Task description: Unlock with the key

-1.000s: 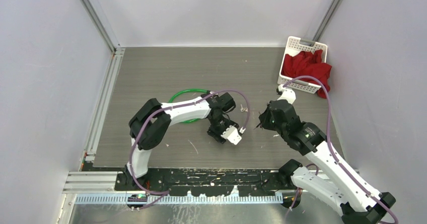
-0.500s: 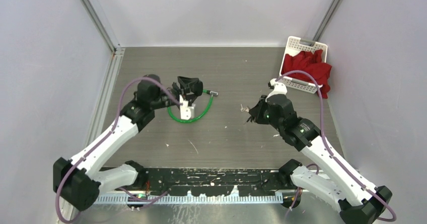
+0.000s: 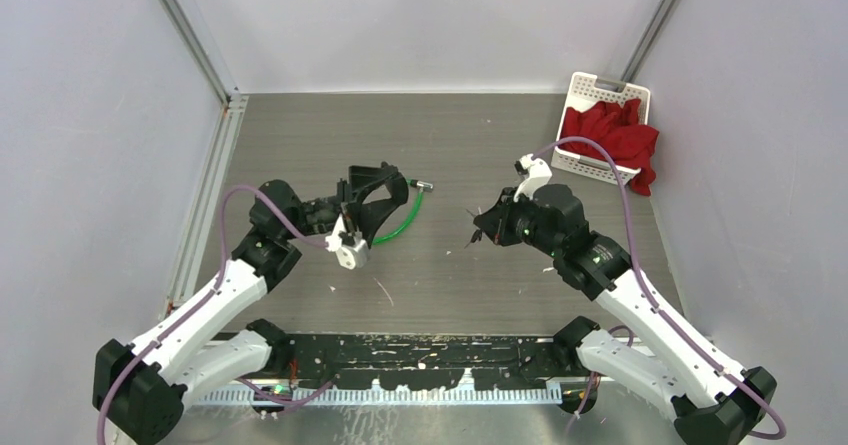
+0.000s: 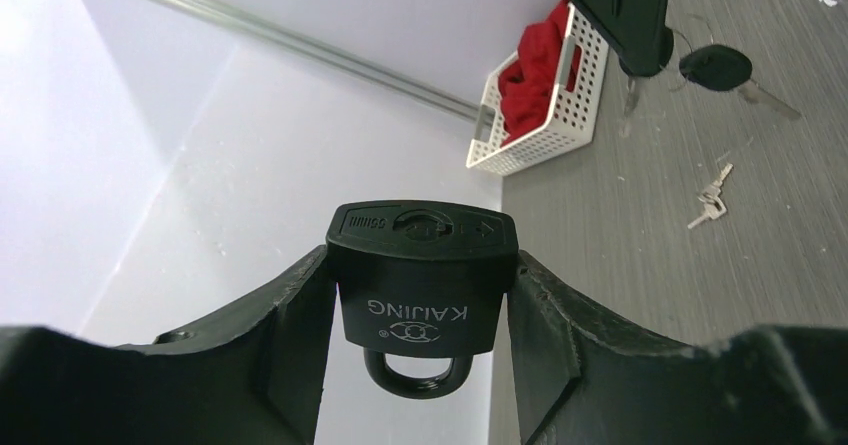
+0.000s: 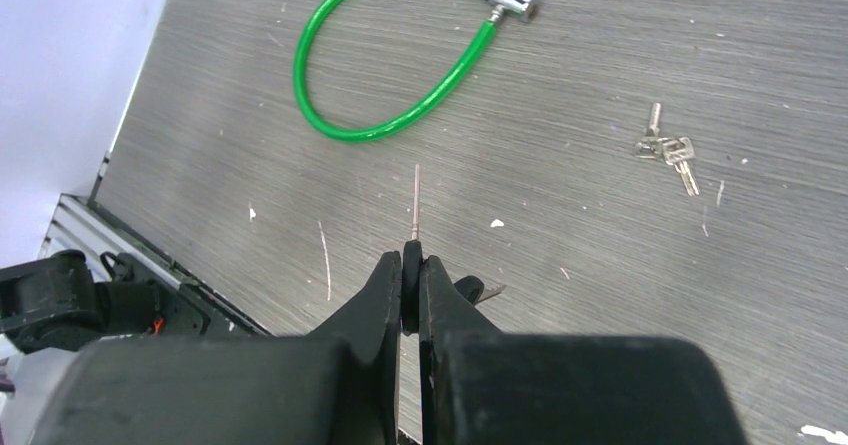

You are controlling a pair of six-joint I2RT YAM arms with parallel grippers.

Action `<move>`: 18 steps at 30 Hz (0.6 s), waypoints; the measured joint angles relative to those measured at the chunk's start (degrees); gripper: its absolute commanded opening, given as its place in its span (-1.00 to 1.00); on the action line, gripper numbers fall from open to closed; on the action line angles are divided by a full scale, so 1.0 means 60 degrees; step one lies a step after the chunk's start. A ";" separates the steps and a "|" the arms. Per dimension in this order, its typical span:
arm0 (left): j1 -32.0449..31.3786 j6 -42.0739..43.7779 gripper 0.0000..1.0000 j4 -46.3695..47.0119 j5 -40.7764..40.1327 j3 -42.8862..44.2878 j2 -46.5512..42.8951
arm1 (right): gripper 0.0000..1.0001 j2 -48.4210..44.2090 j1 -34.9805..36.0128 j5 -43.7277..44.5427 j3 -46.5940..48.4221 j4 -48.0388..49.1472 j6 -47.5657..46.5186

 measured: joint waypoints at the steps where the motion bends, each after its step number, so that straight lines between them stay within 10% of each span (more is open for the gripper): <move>1: 0.0000 -0.0025 -1.00 0.0069 0.0058 0.0004 -0.0055 | -0.98 -0.0004 0.0000 -0.0102 -0.0004 0.0047 -0.0051; 7: 0.0000 -0.0040 -1.00 -0.1071 0.0393 0.0346 -0.0142 | -0.98 -0.0004 0.0000 -0.0455 -0.0004 0.0164 -0.0335; 18: 0.0000 0.0528 -1.00 -1.2131 0.0809 0.6594 0.3632 | -0.98 0.0372 -0.0018 -0.1144 0.0127 0.0025 -0.1512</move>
